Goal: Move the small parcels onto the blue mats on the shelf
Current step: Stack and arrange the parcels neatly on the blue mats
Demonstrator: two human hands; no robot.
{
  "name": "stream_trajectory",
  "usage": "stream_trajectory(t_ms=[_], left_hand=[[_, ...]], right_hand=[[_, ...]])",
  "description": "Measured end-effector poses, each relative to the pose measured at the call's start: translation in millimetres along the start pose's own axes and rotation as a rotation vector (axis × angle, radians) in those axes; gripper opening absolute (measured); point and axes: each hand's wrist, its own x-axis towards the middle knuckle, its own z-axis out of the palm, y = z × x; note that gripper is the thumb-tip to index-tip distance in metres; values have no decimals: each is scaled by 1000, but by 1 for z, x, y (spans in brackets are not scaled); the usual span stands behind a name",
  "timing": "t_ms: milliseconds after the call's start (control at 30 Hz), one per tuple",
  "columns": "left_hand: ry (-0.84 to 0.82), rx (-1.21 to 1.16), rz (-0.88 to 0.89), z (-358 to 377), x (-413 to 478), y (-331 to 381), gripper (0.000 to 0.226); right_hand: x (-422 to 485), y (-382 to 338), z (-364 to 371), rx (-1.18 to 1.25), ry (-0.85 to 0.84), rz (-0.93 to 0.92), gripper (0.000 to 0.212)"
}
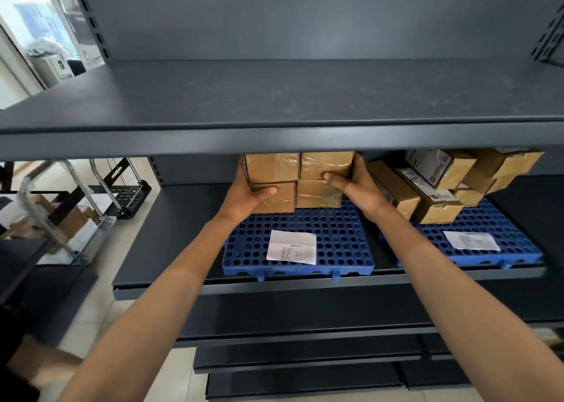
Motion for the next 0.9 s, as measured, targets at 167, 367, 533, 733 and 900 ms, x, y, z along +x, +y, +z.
stream_trajectory(t_ms=[167, 367, 533, 733, 900], left_hand=[[100, -8, -5, 10, 12, 0, 91], [54, -61, -48, 10, 13, -4, 94], [37, -84, -43, 8, 10, 1, 85], [81, -86, -70, 6, 11, 4, 74], [68, -49, -82, 5, 8, 7, 75]], right_hand=[[8, -3, 4, 11, 18, -35, 81], [12, 0, 0, 14, -13, -8, 77], [12, 1, 1, 18, -28, 5, 75], [9, -2, 5, -24, -47, 12, 68], [8, -3, 6, -56, -46, 10, 71]])
